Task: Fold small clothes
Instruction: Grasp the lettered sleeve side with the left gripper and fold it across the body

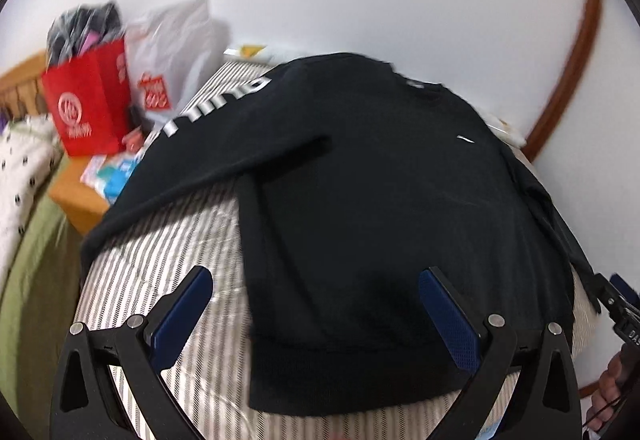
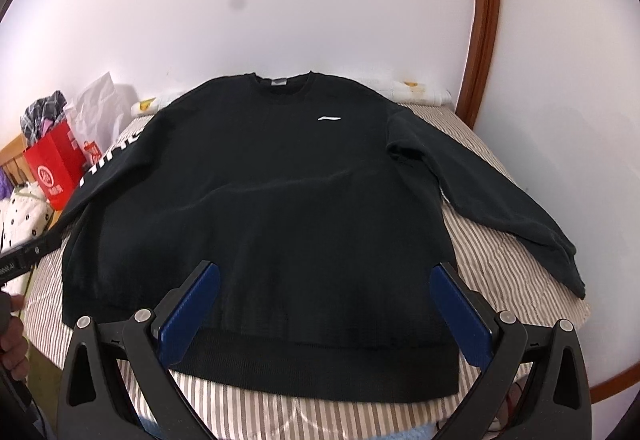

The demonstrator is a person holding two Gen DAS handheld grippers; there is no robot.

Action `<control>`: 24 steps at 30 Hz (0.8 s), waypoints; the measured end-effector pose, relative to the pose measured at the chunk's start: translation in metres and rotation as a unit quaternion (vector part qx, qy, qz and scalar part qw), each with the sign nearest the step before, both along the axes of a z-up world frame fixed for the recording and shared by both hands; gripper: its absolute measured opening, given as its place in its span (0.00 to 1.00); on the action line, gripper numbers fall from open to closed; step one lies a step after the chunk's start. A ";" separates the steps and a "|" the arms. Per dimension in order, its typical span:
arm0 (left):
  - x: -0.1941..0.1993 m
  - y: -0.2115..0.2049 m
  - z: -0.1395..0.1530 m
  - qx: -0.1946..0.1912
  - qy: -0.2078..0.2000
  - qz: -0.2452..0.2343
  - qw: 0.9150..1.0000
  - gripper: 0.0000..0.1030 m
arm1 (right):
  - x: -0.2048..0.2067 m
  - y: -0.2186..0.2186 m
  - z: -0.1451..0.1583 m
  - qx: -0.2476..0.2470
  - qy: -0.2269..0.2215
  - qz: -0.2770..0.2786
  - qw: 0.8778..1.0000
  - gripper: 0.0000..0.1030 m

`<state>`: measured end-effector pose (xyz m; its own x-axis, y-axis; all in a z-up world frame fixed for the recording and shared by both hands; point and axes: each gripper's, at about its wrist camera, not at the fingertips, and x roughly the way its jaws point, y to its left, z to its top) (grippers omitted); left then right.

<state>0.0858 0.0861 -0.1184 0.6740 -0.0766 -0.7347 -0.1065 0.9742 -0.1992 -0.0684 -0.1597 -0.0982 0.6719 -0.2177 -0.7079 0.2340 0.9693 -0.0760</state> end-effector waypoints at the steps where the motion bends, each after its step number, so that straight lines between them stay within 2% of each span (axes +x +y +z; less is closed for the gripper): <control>1: 0.003 0.008 -0.007 -0.006 0.006 0.010 1.000 1.00 | 0.003 -0.001 -0.002 0.003 0.000 -0.001 1.000 1.00; 4: 0.010 0.033 -0.024 -0.056 0.014 0.035 0.998 1.00 | 0.017 -0.005 -0.013 0.011 0.009 -0.005 1.000 1.00; 6: 0.016 0.052 -0.032 -0.101 0.010 0.052 0.994 1.00 | 0.028 -0.005 -0.021 0.011 0.021 -0.008 1.000 1.00; 8: 0.025 0.063 -0.037 -0.126 0.013 0.060 0.990 1.00 | 0.037 -0.003 -0.028 0.006 0.039 -0.009 0.999 1.00; 13: 0.057 0.080 -0.044 -0.146 0.022 0.081 0.986 0.96 | 0.053 0.006 -0.029 -0.010 0.049 0.006 0.999 1.00; 14: 0.063 0.084 -0.048 -0.158 0.026 0.086 0.983 0.95 | 0.057 0.007 -0.028 -0.015 0.048 0.006 0.999 1.00; 16: 0.074 0.090 -0.055 -0.178 0.030 0.093 0.979 0.85 | 0.061 0.008 -0.028 -0.021 0.048 0.005 0.999 1.00; 19: 0.090 0.099 -0.065 -0.195 0.028 0.111 0.974 0.81 | 0.064 0.002 -0.029 -0.027 0.046 -0.003 0.999 1.00; 22: 0.099 0.110 -0.070 -0.227 0.017 0.139 0.964 0.80 | 0.068 -0.006 -0.031 -0.032 0.055 -0.014 0.998 1.00; 24: 0.105 0.115 -0.074 -0.225 0.026 0.163 0.960 0.76 | 0.070 -0.012 -0.032 -0.039 0.057 -0.020 0.997 1.00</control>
<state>0.1907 0.2008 -0.1920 0.6798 -0.1844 -0.7098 -0.4128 0.7038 -0.5782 0.0013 -0.1716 -0.1301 0.5770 -0.3001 -0.7596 0.2579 0.9494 -0.1792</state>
